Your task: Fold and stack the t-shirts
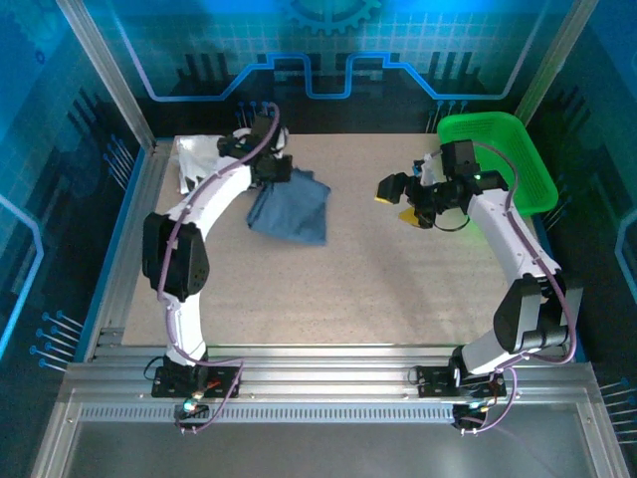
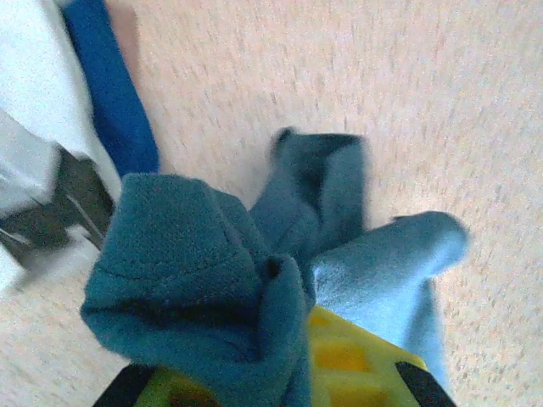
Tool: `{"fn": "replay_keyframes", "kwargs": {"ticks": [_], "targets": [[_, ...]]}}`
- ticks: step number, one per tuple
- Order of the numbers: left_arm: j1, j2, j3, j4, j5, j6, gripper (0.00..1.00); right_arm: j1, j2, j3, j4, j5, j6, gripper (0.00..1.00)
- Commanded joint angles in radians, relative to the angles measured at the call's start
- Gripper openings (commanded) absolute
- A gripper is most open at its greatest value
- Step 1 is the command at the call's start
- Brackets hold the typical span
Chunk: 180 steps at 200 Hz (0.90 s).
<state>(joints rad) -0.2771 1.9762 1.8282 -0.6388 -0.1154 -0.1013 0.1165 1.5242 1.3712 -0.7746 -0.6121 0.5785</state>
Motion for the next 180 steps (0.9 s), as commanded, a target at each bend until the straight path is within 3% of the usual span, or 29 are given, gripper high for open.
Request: {"fn": "replay_keyframes", "kwargs": {"ticks": [1,93,180], "targets": [[0.024,-0.012,0.099,0.026,0.123,0.094,0.0,-0.01,-0.007,0.042,0.02,-0.031,-0.014,1.0],[0.088,0.193,0.655,-0.174,0.24,0.132,0.0,-0.01,0.061,0.107,-0.01,-0.042,-0.025,1.0],[0.198,0.211,0.707,-0.145,0.305,0.085,0.0,-0.002,0.132,0.173,-0.037,-0.049,-0.029,1.0]]}}
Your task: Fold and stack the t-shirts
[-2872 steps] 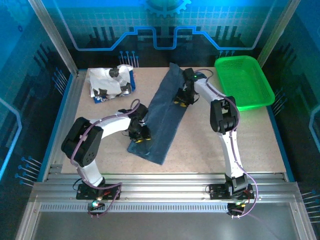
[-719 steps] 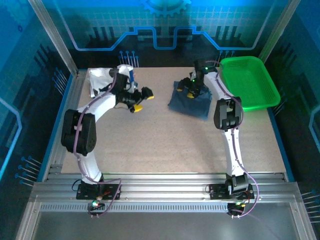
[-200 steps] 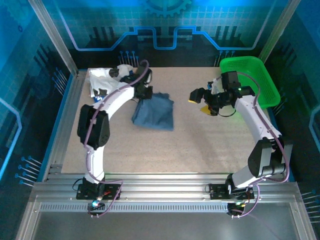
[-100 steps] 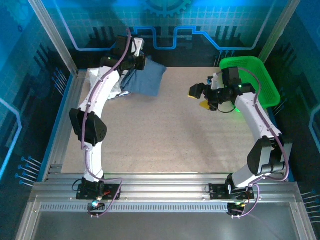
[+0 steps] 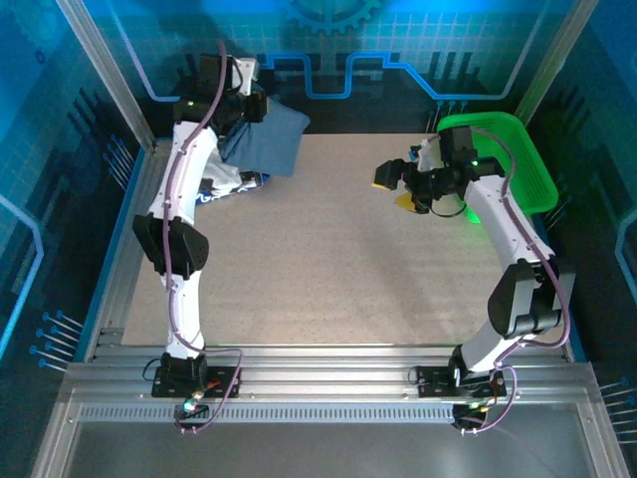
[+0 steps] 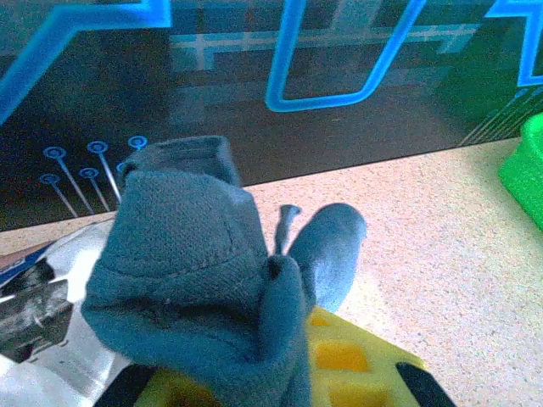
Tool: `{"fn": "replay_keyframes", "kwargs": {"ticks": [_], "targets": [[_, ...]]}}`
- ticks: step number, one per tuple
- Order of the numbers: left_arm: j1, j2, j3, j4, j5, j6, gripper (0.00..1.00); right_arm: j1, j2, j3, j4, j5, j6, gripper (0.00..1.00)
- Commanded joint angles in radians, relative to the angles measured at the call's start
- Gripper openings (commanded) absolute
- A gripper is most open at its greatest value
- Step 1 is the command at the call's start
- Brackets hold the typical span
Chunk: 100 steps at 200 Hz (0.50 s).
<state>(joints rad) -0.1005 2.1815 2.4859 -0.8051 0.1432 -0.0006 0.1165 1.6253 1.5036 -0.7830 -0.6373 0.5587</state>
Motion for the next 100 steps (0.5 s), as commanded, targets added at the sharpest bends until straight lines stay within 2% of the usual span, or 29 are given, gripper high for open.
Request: {"fn": "replay_keyframes", "kwargs": {"ticks": [1,100], "targets": [[0.023,0.006,0.05,0.021,0.047,-0.015,0.0,-0.002,0.031,0.041,-0.028,-0.023,-0.01,1.0],[0.098,0.008,0.044,-0.022,0.06,-0.009,0.0,0.018,0.056,0.046,-0.029,-0.007,0.0,1.0]]}}
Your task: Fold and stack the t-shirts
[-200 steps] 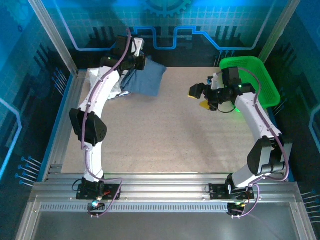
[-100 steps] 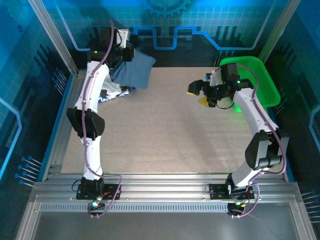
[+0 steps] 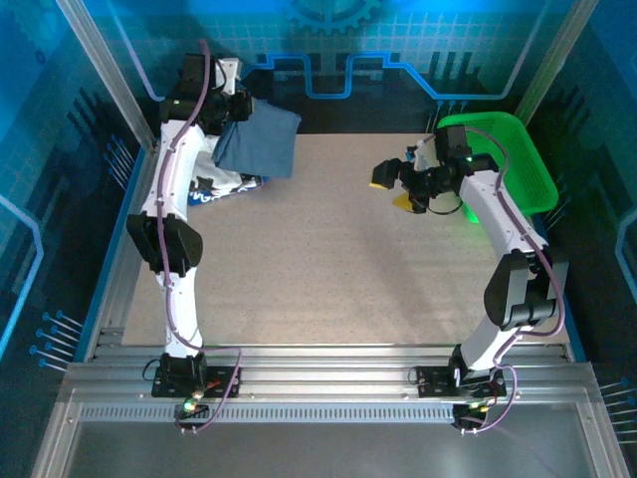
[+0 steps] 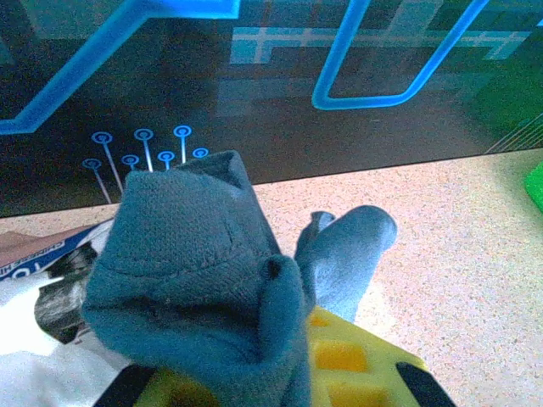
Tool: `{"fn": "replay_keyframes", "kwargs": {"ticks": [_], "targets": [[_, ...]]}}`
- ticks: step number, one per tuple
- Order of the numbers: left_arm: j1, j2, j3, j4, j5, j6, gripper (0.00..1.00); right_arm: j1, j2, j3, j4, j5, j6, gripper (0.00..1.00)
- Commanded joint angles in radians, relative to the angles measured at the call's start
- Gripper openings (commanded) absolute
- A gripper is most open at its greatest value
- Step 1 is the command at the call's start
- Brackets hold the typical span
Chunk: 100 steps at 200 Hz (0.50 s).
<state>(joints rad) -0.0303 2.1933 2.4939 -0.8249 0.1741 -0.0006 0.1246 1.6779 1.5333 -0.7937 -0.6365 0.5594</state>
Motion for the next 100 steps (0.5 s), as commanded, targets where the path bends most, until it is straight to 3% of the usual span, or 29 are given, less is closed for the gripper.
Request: {"fn": "replay_keyframes", "kwargs": {"ticks": [1,43,100], "targets": [[0.028,-0.004,0.037,-0.002,0.03,-0.009,0.0,0.011,0.003,0.016,-0.019,-0.008,-0.001,1.0],[0.073,0.018,0.024,0.011,0.036,-0.006,0.0,0.016,-0.006,0.007,-0.026,0.007,0.004,1.0],[0.214,0.166,0.0,0.094,0.07,-0.016,0.0,0.022,-0.02,-0.027,-0.062,0.053,0.001,1.0]]}}
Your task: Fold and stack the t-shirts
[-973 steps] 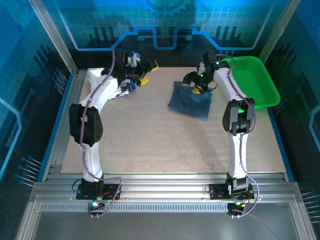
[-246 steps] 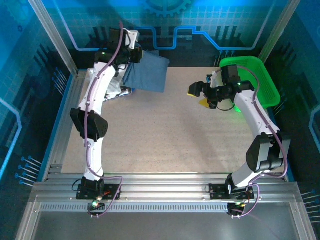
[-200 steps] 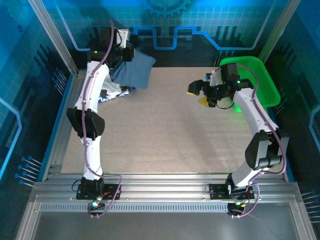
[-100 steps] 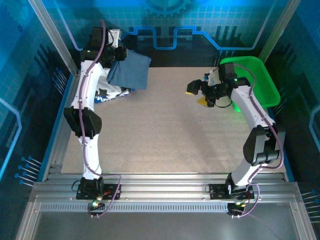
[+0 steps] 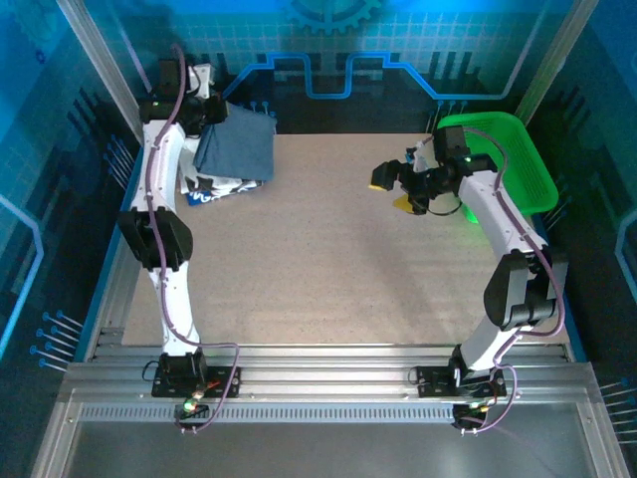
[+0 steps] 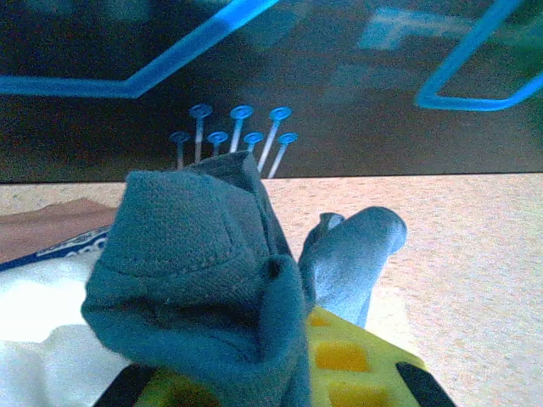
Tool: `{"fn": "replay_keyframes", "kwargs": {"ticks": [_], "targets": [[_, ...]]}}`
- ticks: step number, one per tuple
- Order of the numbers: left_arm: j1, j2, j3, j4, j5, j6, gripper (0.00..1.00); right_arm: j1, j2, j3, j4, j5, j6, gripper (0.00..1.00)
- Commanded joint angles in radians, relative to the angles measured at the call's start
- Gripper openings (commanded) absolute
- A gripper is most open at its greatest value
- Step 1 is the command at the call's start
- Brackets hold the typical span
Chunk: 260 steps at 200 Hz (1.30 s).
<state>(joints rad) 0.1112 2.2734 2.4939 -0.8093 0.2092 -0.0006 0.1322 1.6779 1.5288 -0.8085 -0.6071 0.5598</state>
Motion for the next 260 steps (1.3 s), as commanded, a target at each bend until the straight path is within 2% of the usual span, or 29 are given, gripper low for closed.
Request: {"fn": "replay_keyframes", "kwargs": {"ticks": [1,9,12,15,20,26,27,28,31,43,67,82,105,116,128,146,158,171,183,204,235,242,260], "targets": [[0.075,0.091,0.0,0.082,0.034,-0.019,0.0,0.015,-0.02,-0.024,-0.048,0.024,0.0,1.0],[0.1,0.128,0.008,0.117,0.041,-0.052,0.0,0.017,-0.022,-0.031,-0.053,0.024,-0.002,1.0],[0.112,0.141,0.009,0.131,0.046,-0.07,0.06,0.017,-0.021,-0.034,-0.057,0.023,-0.002,1.0],[0.123,0.15,0.008,0.148,0.055,-0.095,0.21,0.017,-0.02,-0.034,-0.062,0.023,-0.003,1.0],[0.142,0.17,0.009,0.174,0.071,-0.139,0.54,0.019,-0.02,-0.034,-0.069,0.023,-0.007,1.0],[0.161,0.184,0.008,0.197,0.076,-0.184,0.79,0.021,-0.022,-0.033,-0.078,0.026,-0.01,1.0],[0.165,0.185,0.008,0.201,0.075,-0.191,0.89,0.022,-0.023,-0.032,-0.081,0.026,-0.012,1.0],[0.168,0.187,0.007,0.205,0.074,-0.196,0.94,0.022,-0.023,-0.032,-0.081,0.026,-0.012,1.0],[0.176,0.191,0.003,0.216,0.066,-0.214,0.98,0.024,-0.024,-0.03,-0.086,0.027,-0.017,1.0],[0.214,0.187,0.019,0.214,0.033,-0.277,0.99,0.027,-0.031,-0.011,-0.121,0.049,-0.038,1.0],[0.282,0.076,0.027,0.189,-0.05,-0.288,0.99,0.005,-0.071,-0.01,-0.15,0.077,-0.08,1.0],[0.336,-0.008,0.012,0.202,-0.039,-0.325,0.99,-0.015,-0.103,-0.041,-0.144,0.102,-0.1,1.0],[0.397,-0.156,-0.087,0.204,0.05,-0.385,0.99,-0.06,-0.144,-0.087,-0.148,0.191,-0.165,1.0],[0.399,-0.266,-0.22,0.229,0.087,-0.393,0.99,-0.084,-0.172,-0.121,-0.126,0.289,-0.194,1.0],[0.376,-0.431,-0.48,0.354,0.116,-0.381,0.99,-0.117,-0.21,-0.175,-0.06,0.386,-0.211,1.0],[0.302,-0.701,-0.929,0.577,0.01,-0.317,0.99,-0.163,-0.273,-0.299,0.119,0.528,-0.216,1.0],[0.272,-0.854,-1.204,0.731,-0.035,-0.33,0.99,-0.187,-0.31,-0.4,0.273,0.611,-0.206,1.0],[0.243,-0.98,-1.456,0.881,-0.081,-0.349,0.99,-0.195,-0.347,-0.527,0.484,0.692,-0.213,1.0],[0.191,-1.046,-1.634,0.975,-0.166,-0.285,0.99,-0.192,-0.356,-0.634,0.677,0.776,-0.223,1.0],[0.106,-1.078,-1.833,1.097,-0.233,-0.162,0.99,-0.185,-0.333,-0.788,0.945,0.769,-0.326,1.0],[0.077,-1.063,-1.997,1.285,-0.274,-0.159,0.99,-0.181,-0.33,-0.928,1.208,0.834,-0.354,1.0],[0.075,-1.052,-2.021,1.315,-0.271,-0.162,0.99,-0.189,-0.338,-0.93,1.201,0.829,-0.347,1.0],[0.055,-1.02,-2.059,1.378,-0.245,-0.173,0.99,-0.183,-0.358,-0.989,1.33,0.807,-0.388,1.0]]}}
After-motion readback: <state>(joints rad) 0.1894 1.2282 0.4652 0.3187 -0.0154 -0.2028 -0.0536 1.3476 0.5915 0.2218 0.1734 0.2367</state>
